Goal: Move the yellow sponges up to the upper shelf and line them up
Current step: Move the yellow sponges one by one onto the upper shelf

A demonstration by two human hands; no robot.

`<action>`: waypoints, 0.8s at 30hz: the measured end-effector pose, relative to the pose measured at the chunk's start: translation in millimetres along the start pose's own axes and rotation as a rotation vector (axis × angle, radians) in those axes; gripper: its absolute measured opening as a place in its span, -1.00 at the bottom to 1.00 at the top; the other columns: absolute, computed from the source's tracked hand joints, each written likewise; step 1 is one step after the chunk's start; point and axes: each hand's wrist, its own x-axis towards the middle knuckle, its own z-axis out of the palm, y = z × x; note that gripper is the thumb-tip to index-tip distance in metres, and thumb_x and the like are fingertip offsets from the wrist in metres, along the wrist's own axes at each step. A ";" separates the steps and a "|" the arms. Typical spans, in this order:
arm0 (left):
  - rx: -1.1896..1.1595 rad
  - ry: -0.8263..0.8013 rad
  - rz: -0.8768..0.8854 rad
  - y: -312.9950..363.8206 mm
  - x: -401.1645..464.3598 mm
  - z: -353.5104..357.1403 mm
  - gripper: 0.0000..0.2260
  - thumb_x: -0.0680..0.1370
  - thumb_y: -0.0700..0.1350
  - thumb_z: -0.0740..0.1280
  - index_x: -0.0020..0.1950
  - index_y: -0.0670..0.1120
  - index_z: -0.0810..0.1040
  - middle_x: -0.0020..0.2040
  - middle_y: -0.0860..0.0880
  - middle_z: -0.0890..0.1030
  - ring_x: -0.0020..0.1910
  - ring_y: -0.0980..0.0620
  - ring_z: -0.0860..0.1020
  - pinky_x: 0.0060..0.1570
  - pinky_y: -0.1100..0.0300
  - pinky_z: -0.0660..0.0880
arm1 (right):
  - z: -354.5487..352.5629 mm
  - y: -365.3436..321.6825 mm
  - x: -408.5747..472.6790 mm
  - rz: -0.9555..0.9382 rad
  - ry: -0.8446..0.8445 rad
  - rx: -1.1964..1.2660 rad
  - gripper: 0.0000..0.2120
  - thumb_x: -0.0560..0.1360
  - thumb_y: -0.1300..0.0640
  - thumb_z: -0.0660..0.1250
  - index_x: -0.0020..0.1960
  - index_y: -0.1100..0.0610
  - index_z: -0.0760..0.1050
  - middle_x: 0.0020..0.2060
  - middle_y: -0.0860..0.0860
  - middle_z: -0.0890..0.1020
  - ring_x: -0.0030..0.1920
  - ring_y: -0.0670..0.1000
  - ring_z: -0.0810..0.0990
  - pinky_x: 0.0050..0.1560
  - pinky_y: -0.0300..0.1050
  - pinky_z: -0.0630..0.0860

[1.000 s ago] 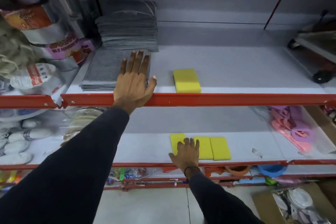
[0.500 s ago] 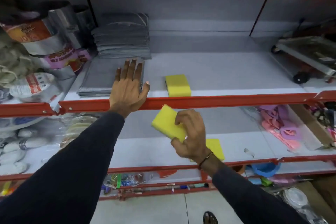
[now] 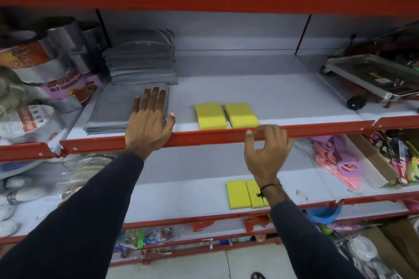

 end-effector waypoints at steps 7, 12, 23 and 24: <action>-0.002 0.011 -0.006 -2.1 5.0 4.6 -0.29 0.58 0.18 -0.06 0.68 -0.14 0.06 0.71 -0.17 0.08 0.69 -0.17 0.02 0.65 -0.19 -0.04 | 48.2 82.5 -148.1 0.138 -1.242 -0.631 -0.40 0.50 -0.30 0.17 0.34 0.08 0.52 0.41 0.09 0.50 0.51 0.16 0.31 0.56 0.31 0.03; 0.032 -0.012 -0.021 -3.5 6.2 7.1 -0.28 0.58 0.20 -0.09 0.70 -0.09 -0.03 0.72 -0.14 -0.01 0.70 -0.14 -0.04 0.66 -0.18 -0.07 | 74.1 61.6 -185.1 0.024 -1.314 -0.593 -0.45 0.51 -0.19 0.29 0.41 0.05 0.36 0.47 0.19 0.33 0.42 0.34 0.36 0.46 0.34 0.20; 0.009 -0.030 -0.019 -0.4 4.3 0.6 -0.28 0.57 0.19 -0.08 0.69 -0.11 0.03 0.72 -0.17 0.05 0.69 -0.18 0.02 0.65 -0.19 -0.02 | -8.1 -13.6 -95.1 -0.286 -0.616 0.288 -0.63 0.20 0.05 0.34 -0.04 0.17 0.53 -0.02 0.10 0.62 -0.03 0.16 0.57 -0.10 0.10 0.47; 0.005 -0.025 -0.016 -0.1 4.8 -0.4 -0.28 0.57 0.19 -0.07 0.69 -0.11 0.05 0.71 -0.18 0.07 0.69 -0.19 0.04 0.65 -0.20 -0.01 | -18.9 -19.0 -77.2 -0.301 -0.509 0.342 -0.64 0.19 0.07 0.34 -0.06 0.20 0.54 -0.03 0.13 0.63 -0.02 0.18 0.58 -0.08 0.10 0.47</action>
